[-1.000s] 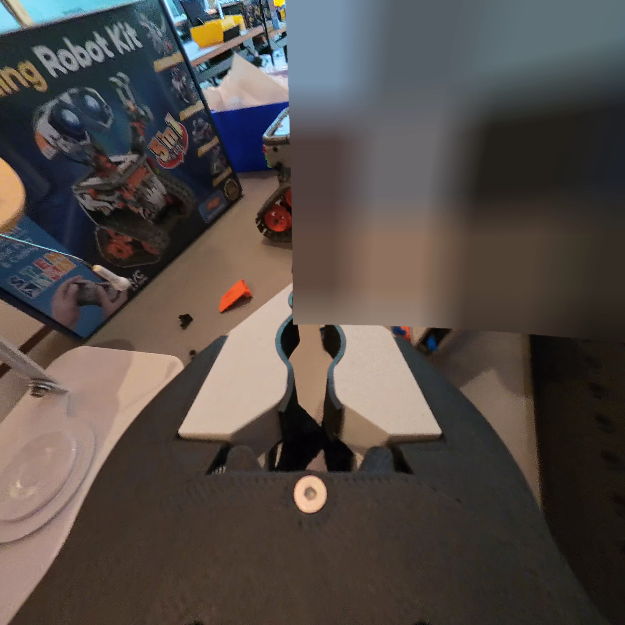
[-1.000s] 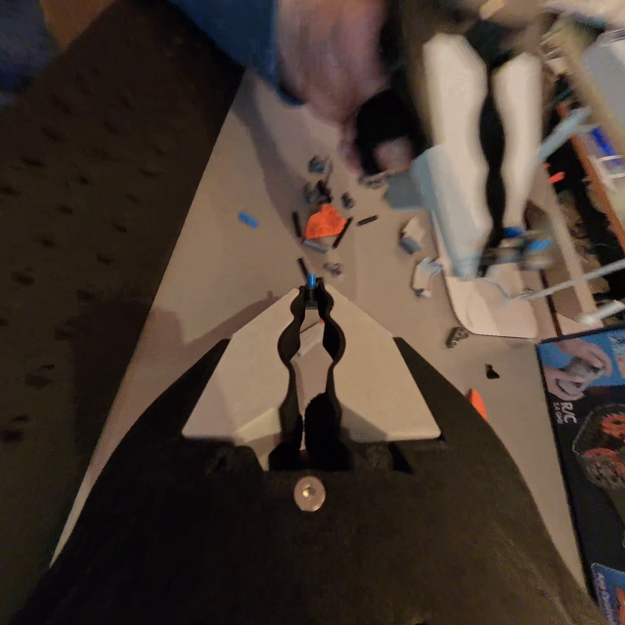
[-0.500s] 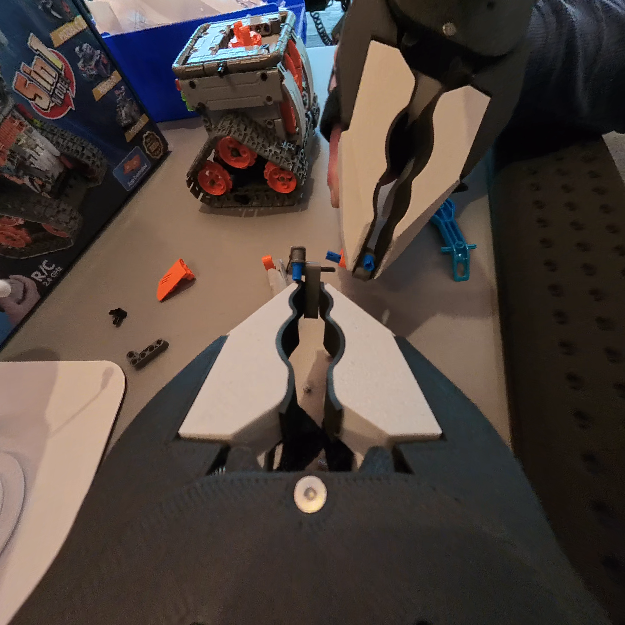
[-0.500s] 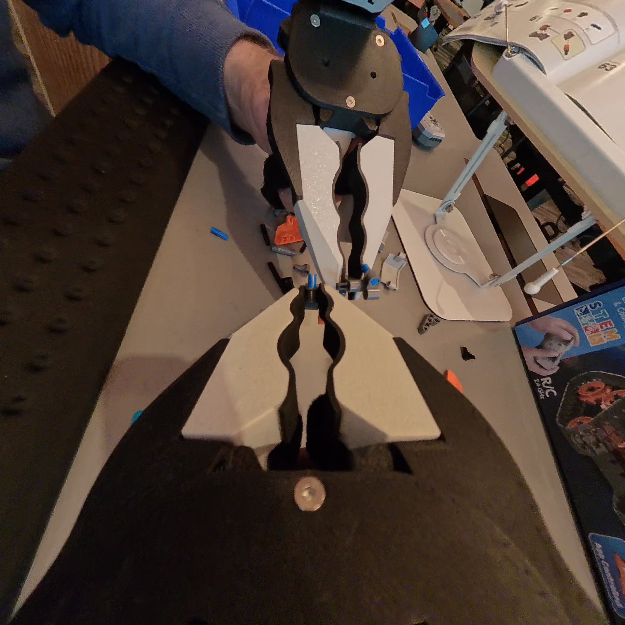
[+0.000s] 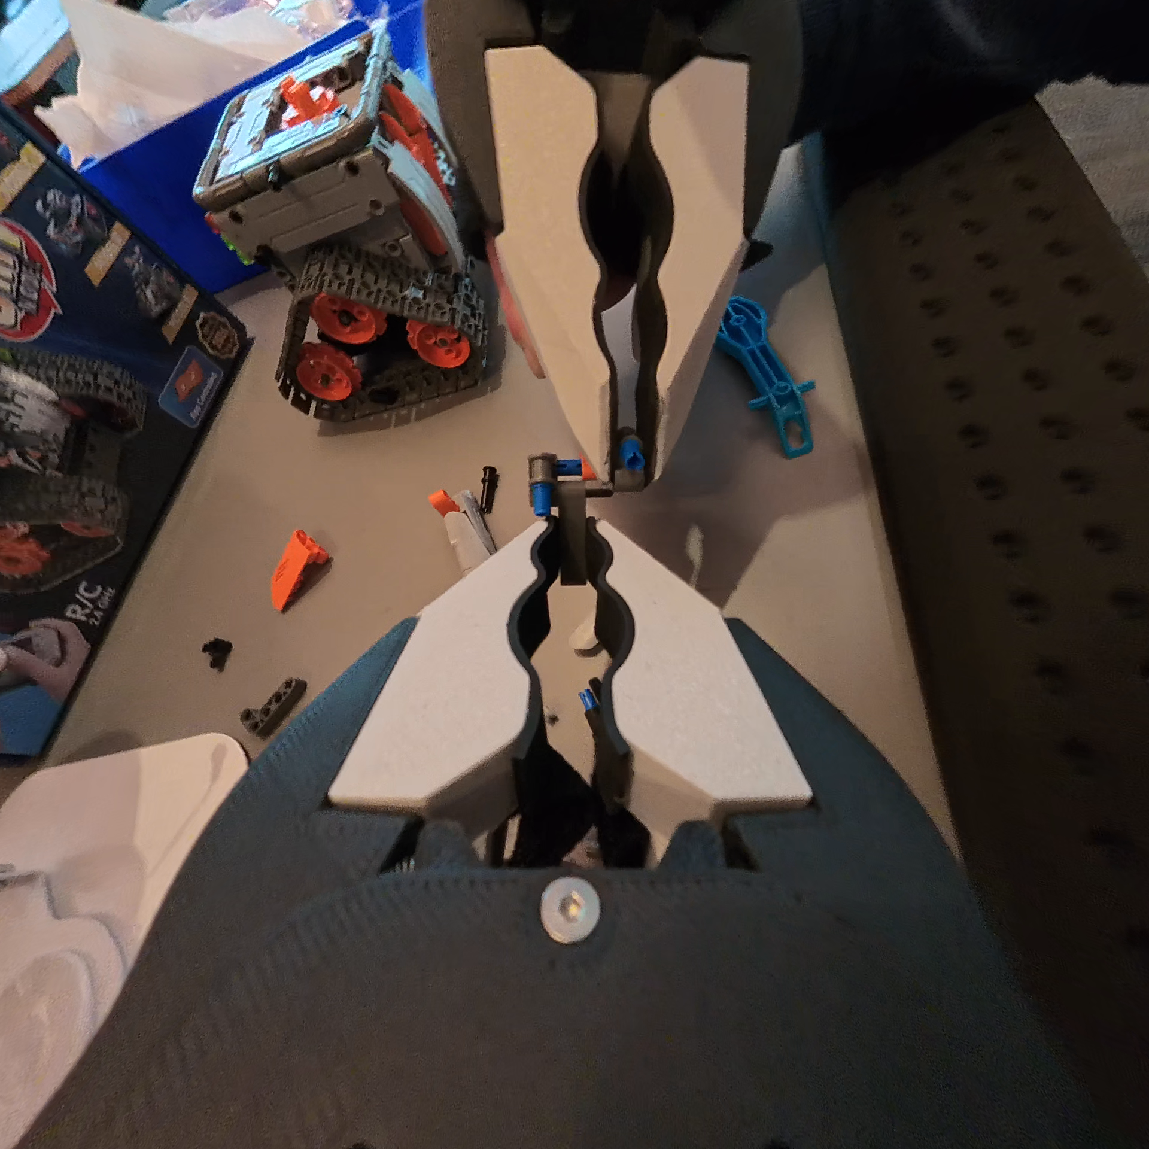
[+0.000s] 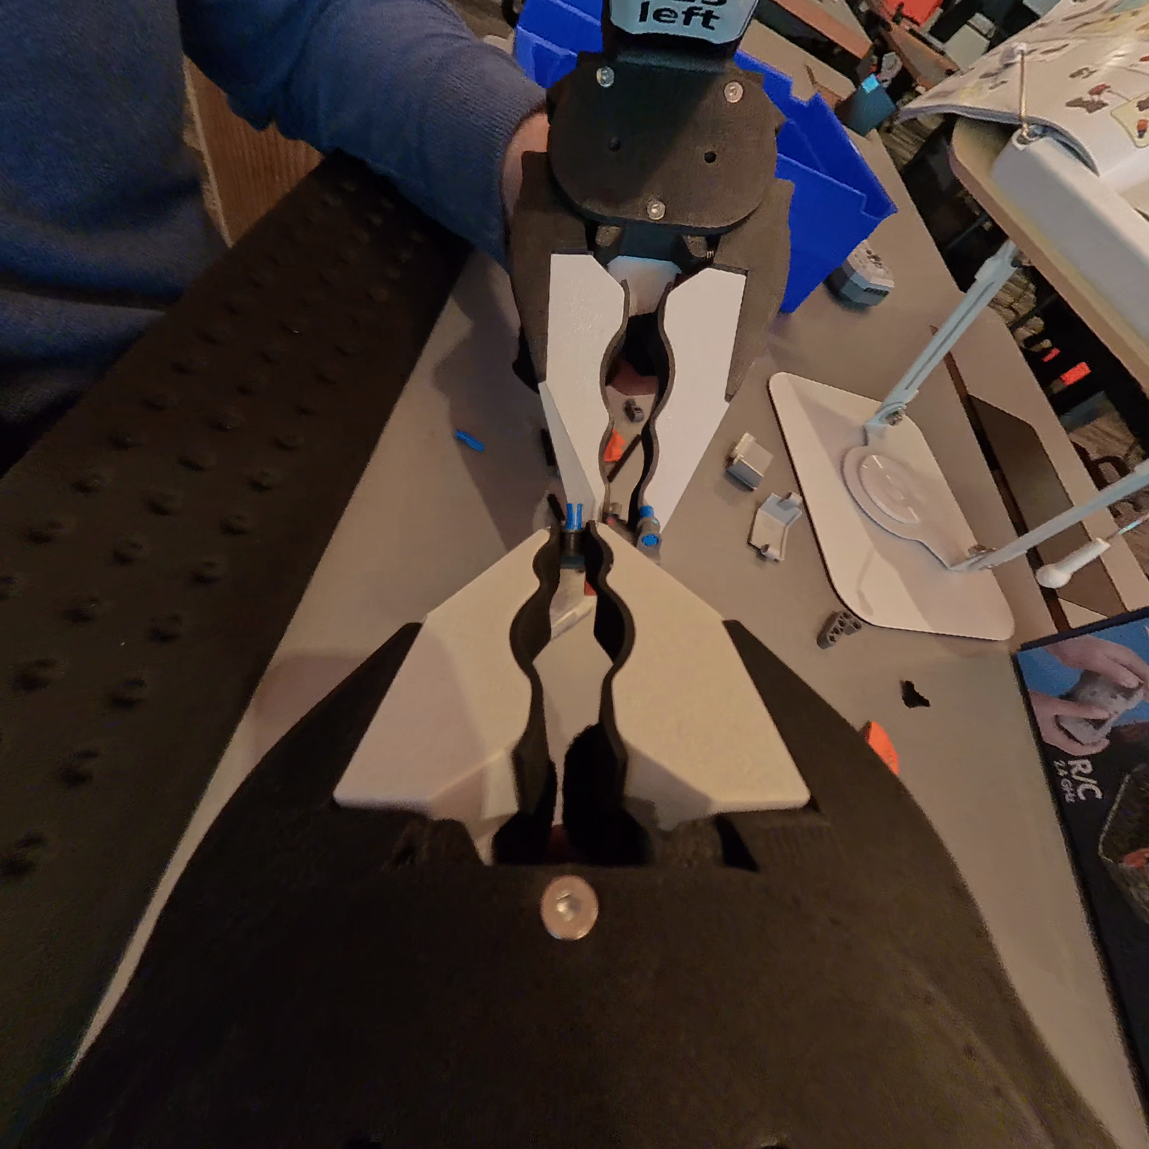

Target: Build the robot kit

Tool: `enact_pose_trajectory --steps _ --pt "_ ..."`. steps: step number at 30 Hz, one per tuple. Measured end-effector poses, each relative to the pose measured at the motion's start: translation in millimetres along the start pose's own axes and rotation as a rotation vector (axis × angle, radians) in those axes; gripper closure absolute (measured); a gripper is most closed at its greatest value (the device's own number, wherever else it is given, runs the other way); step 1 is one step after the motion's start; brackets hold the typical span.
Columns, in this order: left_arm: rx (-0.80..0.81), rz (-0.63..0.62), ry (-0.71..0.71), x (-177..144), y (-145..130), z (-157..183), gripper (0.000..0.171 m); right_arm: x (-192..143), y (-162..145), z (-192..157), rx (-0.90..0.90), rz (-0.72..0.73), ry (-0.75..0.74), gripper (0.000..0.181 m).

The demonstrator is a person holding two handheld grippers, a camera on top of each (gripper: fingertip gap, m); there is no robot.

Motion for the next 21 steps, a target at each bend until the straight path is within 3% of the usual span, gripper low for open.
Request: enact_pose_trajectory --steps 6,21 --pt "0.100 -0.057 -0.016 0 -3 9 0.165 3 -2 -10 -0.046 -0.031 0.035 0.176" --pt "0.145 -0.060 -0.030 -3 -2 15 0.165 5 -3 -14 -0.049 -0.044 0.049 0.177"
Point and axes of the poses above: each gripper's, where its closed fingertips meet, x out along the fingers, y out of its top, z = x × y across the jaws, the point moved 2 cm from there along -x, back along the fingers, and after that the axes turned 5 degrees about x, right-handed, at the moved point
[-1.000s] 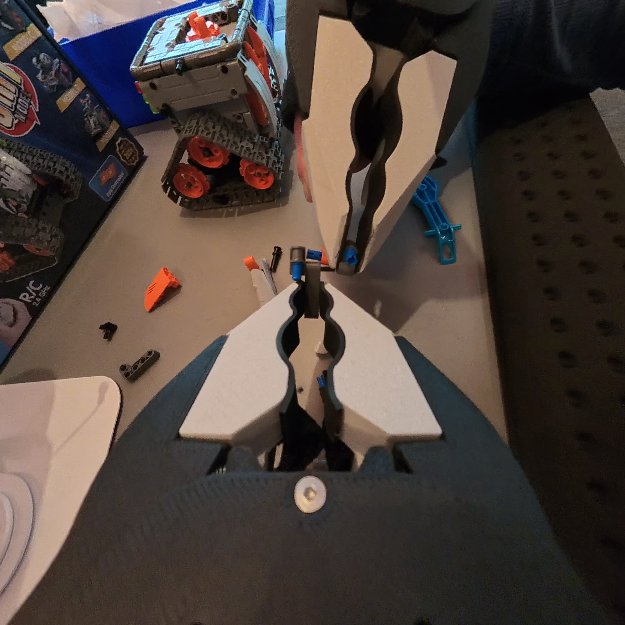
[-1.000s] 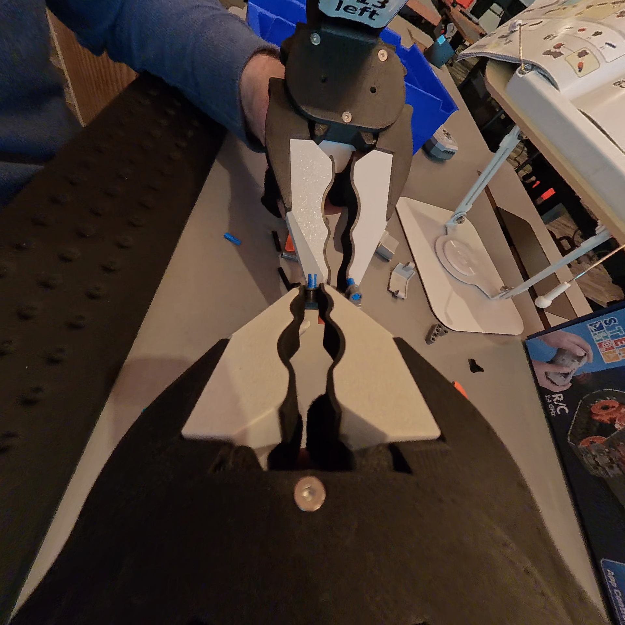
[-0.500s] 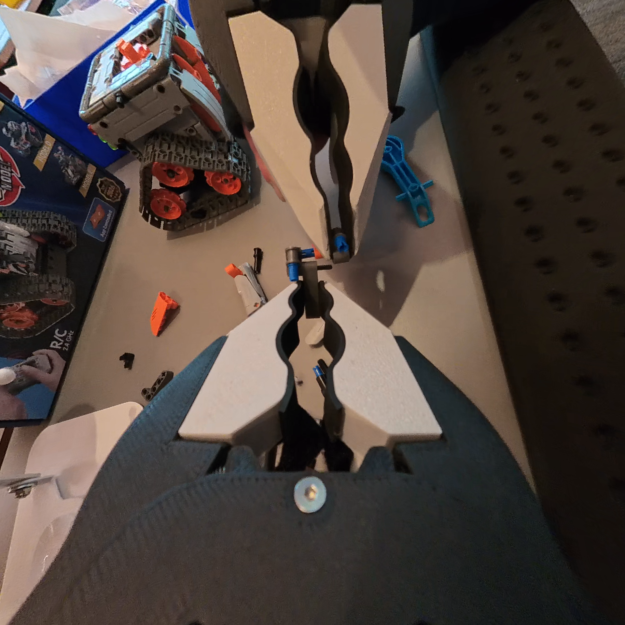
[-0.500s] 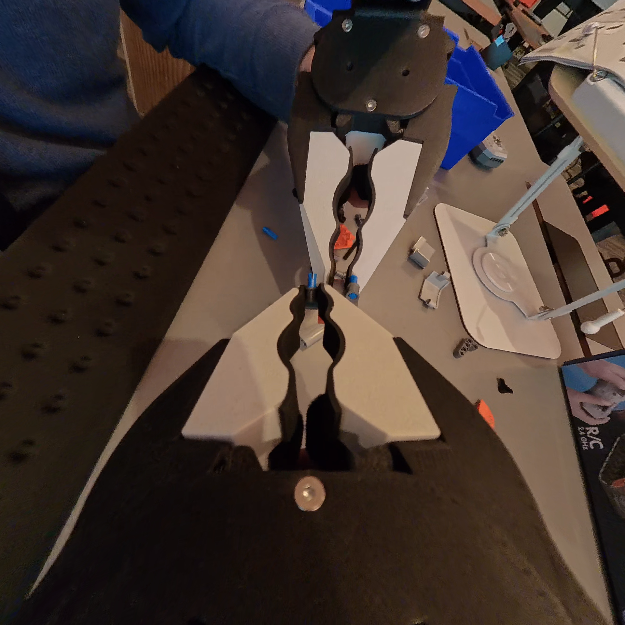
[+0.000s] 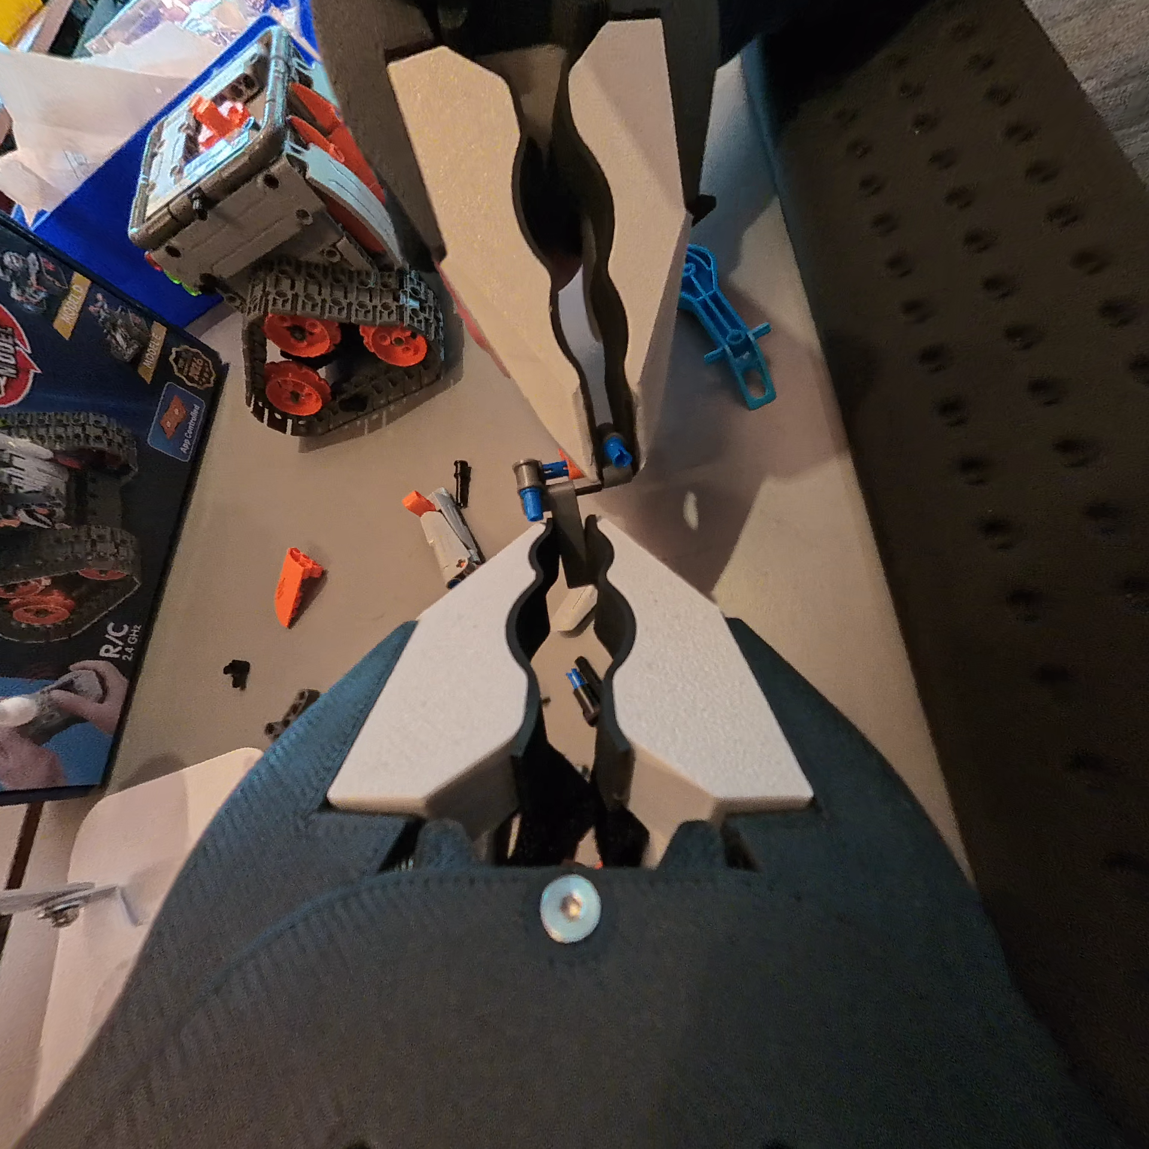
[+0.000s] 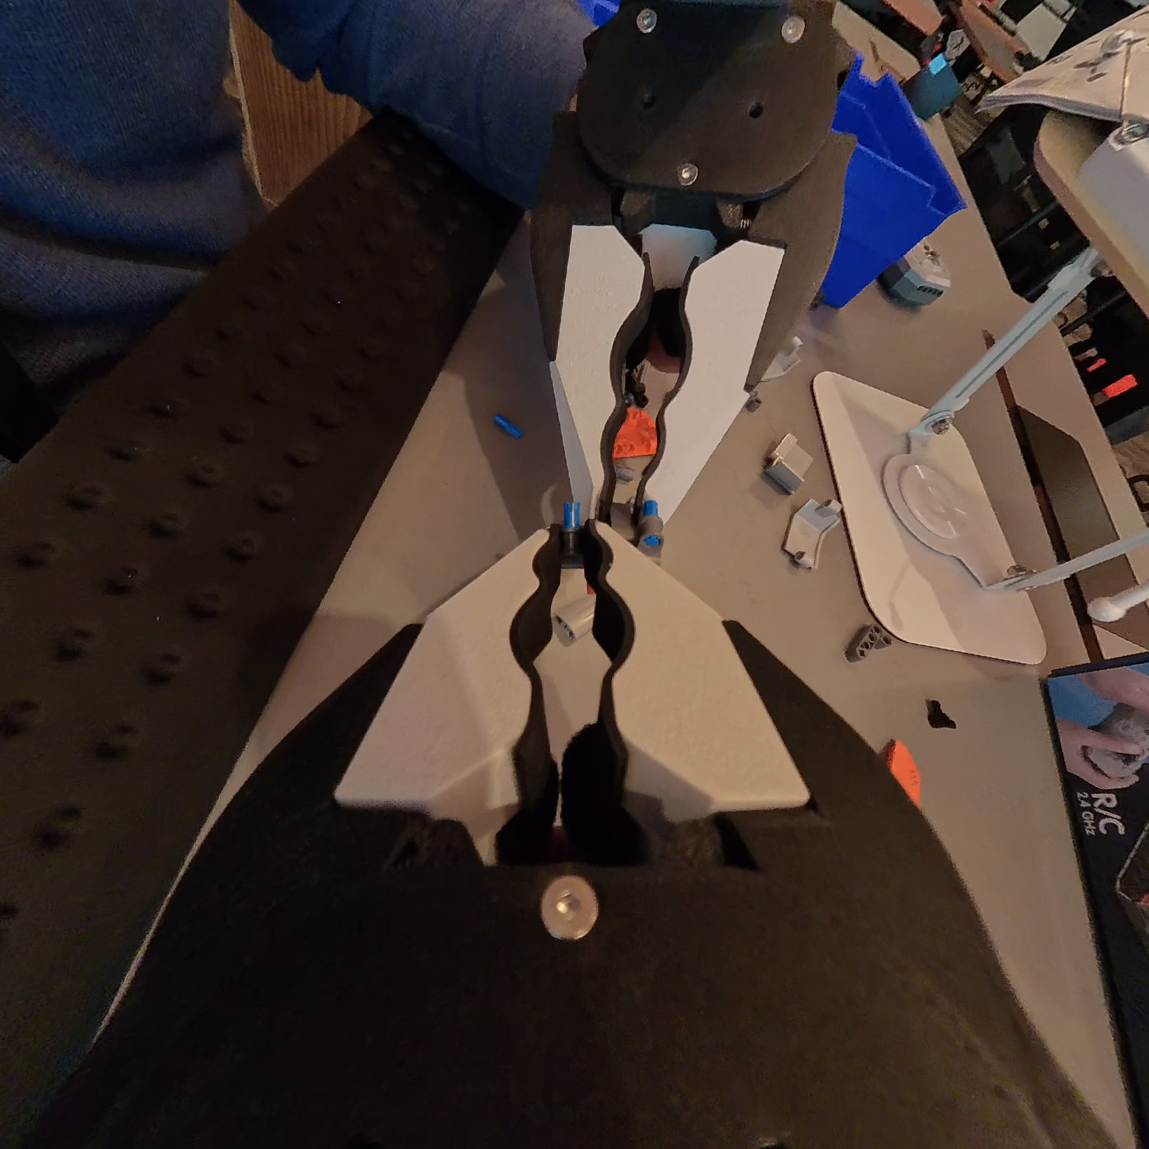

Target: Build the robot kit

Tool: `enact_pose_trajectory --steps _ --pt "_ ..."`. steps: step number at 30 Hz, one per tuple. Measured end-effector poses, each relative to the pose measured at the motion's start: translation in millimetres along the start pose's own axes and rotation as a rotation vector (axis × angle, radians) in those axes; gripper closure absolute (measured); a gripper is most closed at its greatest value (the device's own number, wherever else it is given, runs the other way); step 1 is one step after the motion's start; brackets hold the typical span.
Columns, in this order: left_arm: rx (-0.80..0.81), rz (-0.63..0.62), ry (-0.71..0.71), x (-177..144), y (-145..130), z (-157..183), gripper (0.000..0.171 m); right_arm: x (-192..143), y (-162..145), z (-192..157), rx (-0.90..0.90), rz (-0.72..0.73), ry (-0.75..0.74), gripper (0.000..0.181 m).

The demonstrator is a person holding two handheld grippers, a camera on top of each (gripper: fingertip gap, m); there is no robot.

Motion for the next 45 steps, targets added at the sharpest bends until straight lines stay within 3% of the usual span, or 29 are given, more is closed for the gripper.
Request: enact_pose_trajectory --steps 14,24,32,36,45 --pt "0.211 -0.150 0.066 4 -8 7 0.165 10 -11 -5 -0.044 -0.107 0.009 0.177" --pt "0.087 -0.120 -0.117 15 -12 30 0.165 14 -22 -31 0.057 -0.132 0.180 0.176" --pt "-0.016 -0.203 -0.218 21 -26 44 0.166 23 -49 -52 0.143 -0.308 0.293 0.173" --pt "-0.053 -0.217 -0.230 22 -29 46 0.163 23 -46 -52 0.133 -0.329 0.266 0.157" --pt "-0.066 -0.212 -0.206 20 -27 42 0.152 3 -37 -46 0.214 -0.361 0.094 0.157"
Point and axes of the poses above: each gripper's, where its closed fingertips meet, x out along the fingers, y out of its top, z = x × y across the jaws, the point moved 2 cm from there along -x, back along the fingers, and after that the axes turned 5 degrees about x, right-handed, at the moved point
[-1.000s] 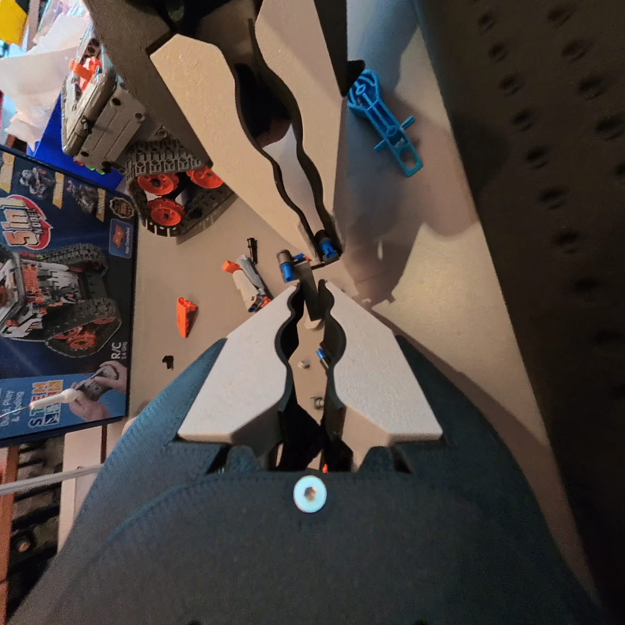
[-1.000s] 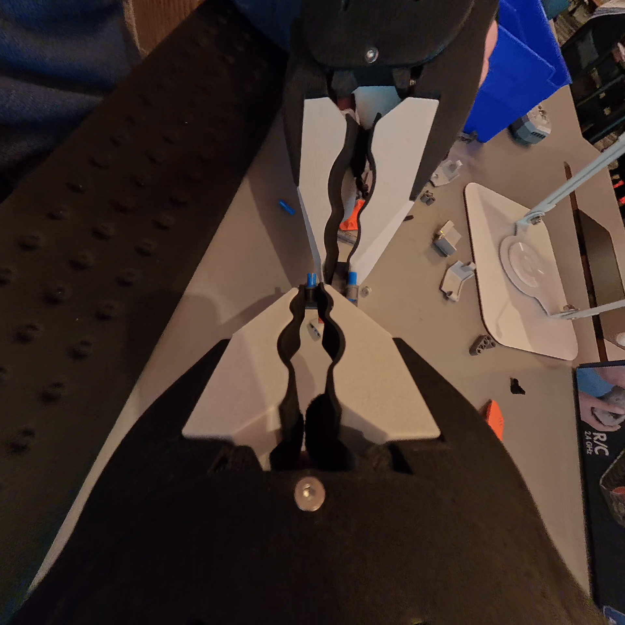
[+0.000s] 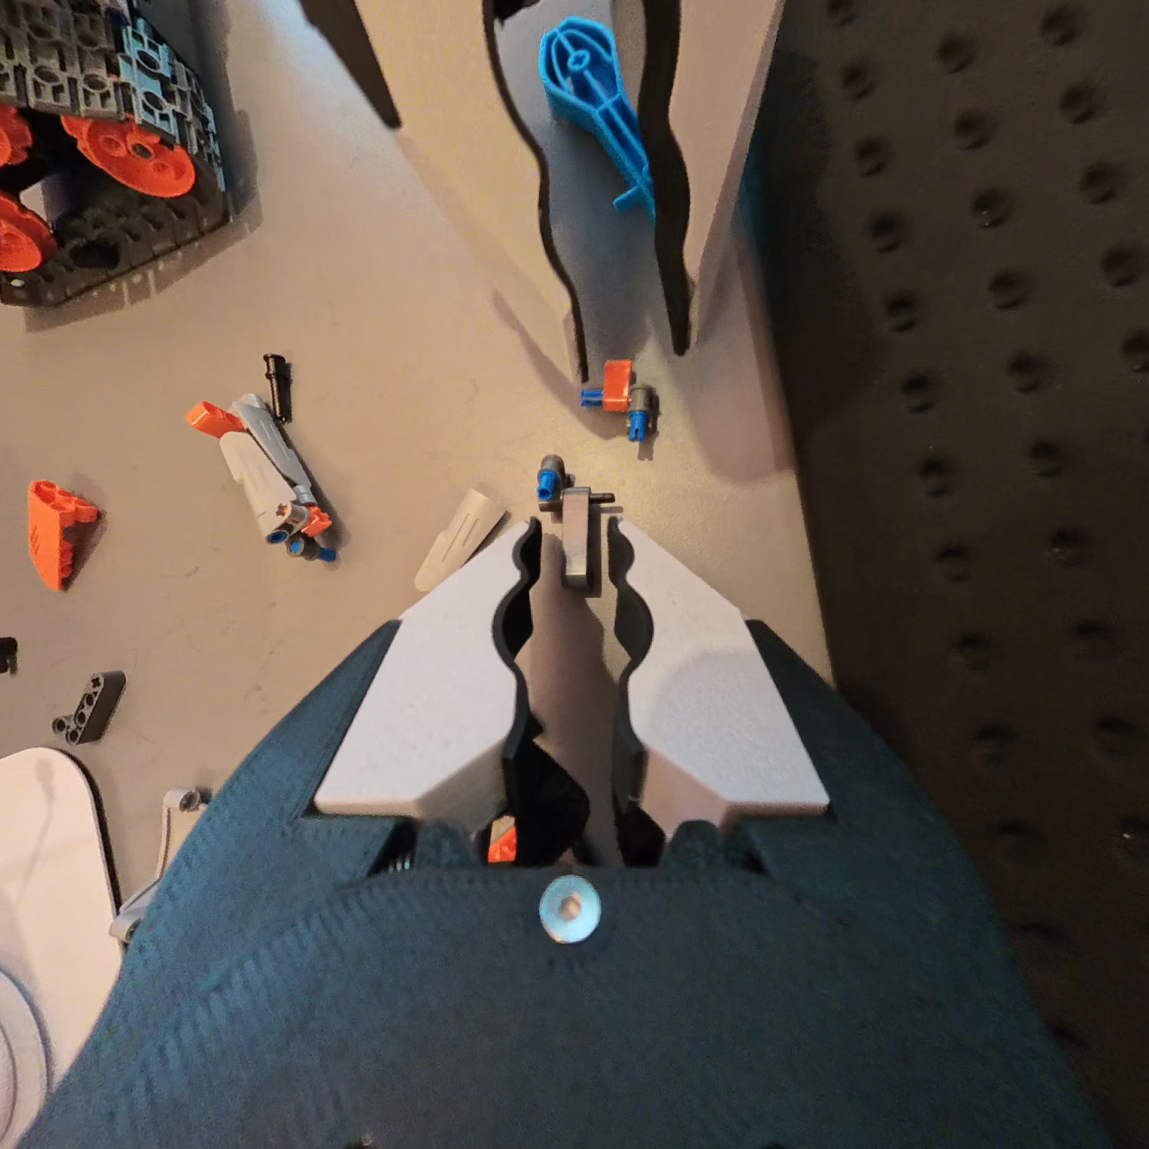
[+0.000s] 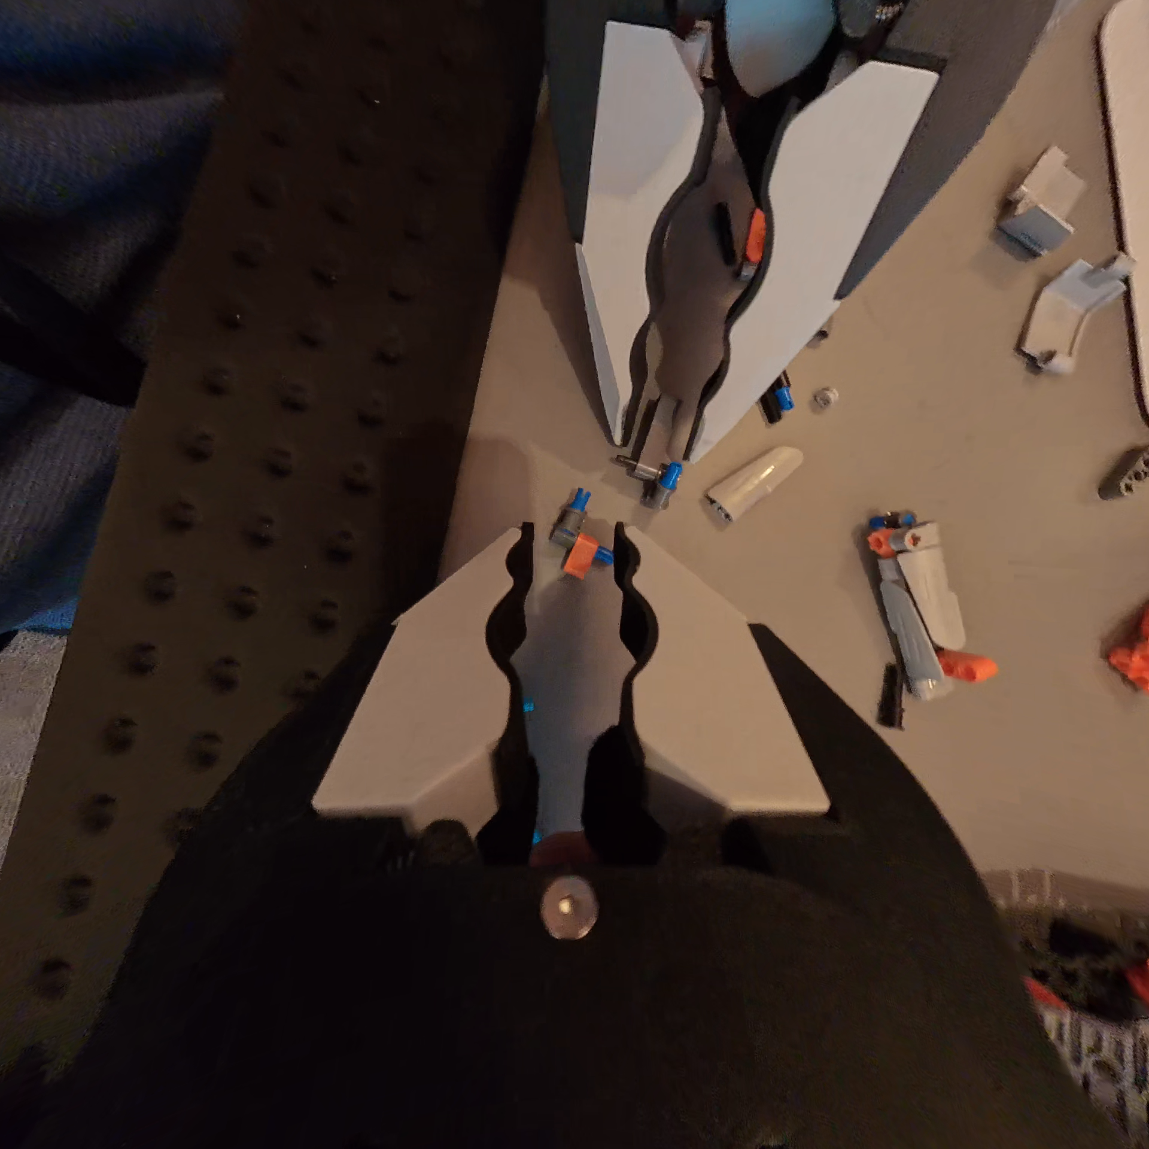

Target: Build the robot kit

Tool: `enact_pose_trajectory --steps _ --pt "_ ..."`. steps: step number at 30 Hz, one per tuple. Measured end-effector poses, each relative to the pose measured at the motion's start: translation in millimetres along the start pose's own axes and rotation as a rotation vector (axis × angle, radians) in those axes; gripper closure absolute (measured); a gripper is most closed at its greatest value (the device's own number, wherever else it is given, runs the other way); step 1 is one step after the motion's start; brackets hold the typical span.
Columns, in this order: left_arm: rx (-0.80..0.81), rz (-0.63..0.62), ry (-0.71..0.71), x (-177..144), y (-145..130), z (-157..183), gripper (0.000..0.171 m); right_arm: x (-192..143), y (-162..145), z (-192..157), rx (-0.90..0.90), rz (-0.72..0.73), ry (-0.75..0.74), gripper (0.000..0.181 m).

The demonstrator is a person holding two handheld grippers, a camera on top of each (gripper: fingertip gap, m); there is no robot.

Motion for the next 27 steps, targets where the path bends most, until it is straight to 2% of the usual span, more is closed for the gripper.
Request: enact_pose_trajectory --steps 7,9,11,19,27 --pt "0.007 -0.009 0.004 4 1 1 0.155 4 -17 4 0.108 -0.084 -0.138 0.163" --pt "0.011 -0.007 0.002 5 2 2 0.160 9 -18 2 0.115 -0.080 -0.123 0.165" --pt "0.011 -0.011 0.012 6 2 1 0.164 13 -17 4 0.117 -0.074 -0.126 0.176" --pt "-0.032 0.034 -0.023 8 4 2 0.165 20 -8 7 0.057 -0.014 -0.149 0.176" --pt "-0.102 0.093 -0.087 7 9 3 0.165 22 -6 11 0.097 0.013 -0.124 0.176"
Point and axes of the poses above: each gripper's, where its closed fingertips meet, x out along the fingers, y out of its top, z = x × y across the jaws, the point moved 2 cm from there along -x, back along the fingers, and after that the axes turned 5 degrees about x, right-handed, at the moved point
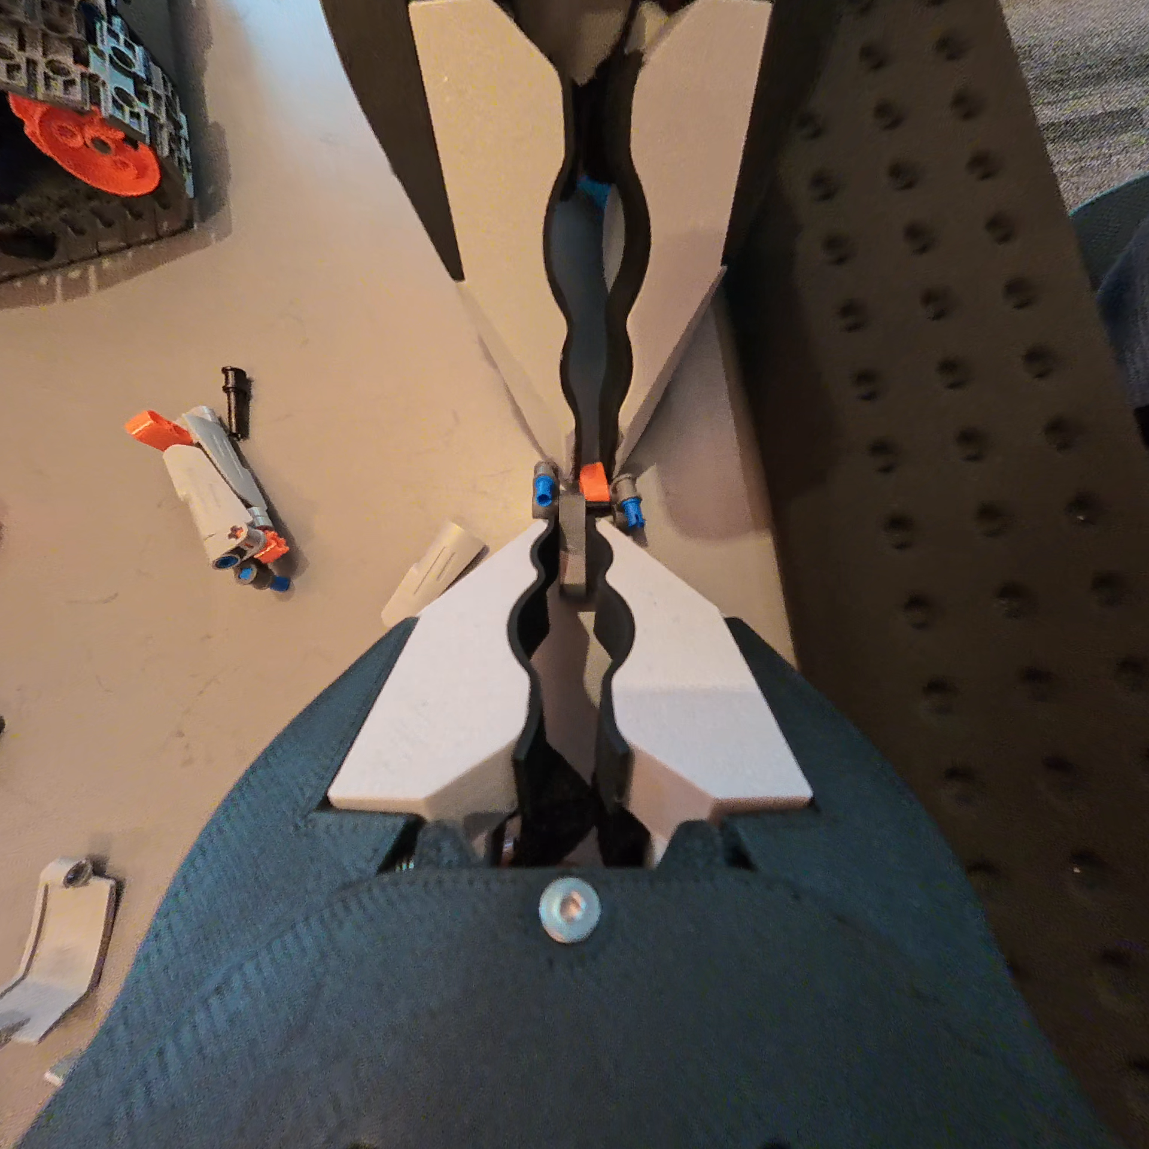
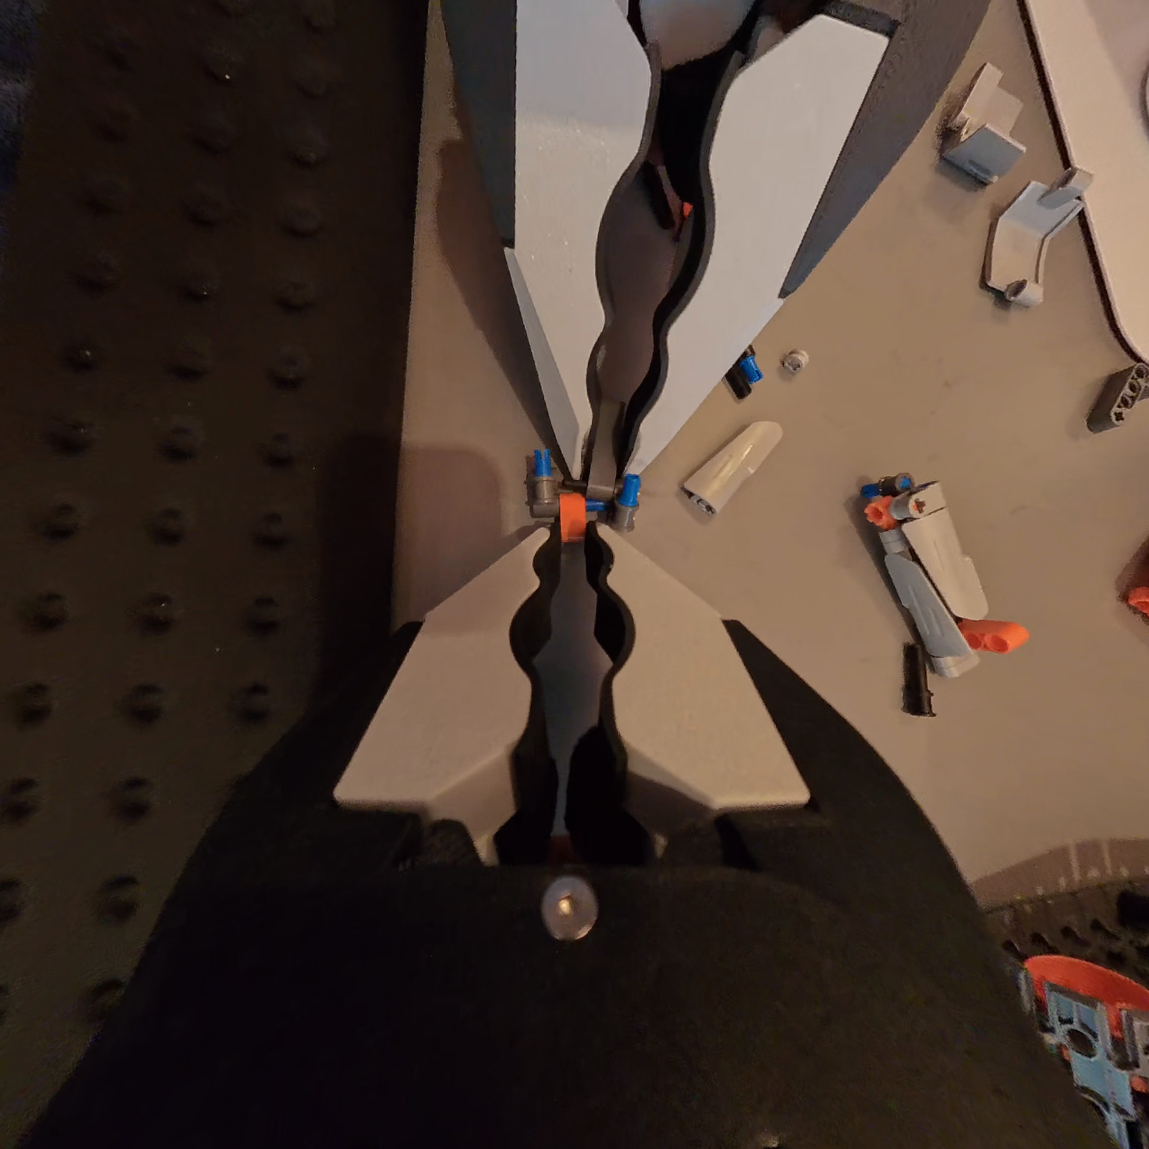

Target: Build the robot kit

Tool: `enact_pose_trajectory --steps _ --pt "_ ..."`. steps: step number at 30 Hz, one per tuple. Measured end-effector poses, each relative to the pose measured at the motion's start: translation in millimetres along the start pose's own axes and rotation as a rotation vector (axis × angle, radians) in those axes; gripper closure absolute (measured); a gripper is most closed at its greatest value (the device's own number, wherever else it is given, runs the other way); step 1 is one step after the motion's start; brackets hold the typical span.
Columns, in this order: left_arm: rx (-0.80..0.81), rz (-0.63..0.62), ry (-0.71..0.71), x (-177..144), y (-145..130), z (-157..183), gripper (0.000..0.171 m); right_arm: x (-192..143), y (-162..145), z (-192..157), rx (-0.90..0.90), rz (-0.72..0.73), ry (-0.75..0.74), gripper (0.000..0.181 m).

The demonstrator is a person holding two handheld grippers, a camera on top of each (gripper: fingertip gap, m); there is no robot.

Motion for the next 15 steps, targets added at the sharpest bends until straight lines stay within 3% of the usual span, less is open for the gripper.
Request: enact_pose_trajectory --steps 15 --pt "0.004 -0.023 0.004 0.1 -3.3 -0.5 0.166 -1.3 -2.2 0.4 0.012 0.013 0.011 0.176"
Point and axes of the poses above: each gripper's, where its closed fingertips meet, x out along the fingers, y out of its top, z = x × y across the jaws, the point moved 2 cm from there along -x, back along the fingers, and after that the axes turned 5 degrees about x, right-handed, at the moved point
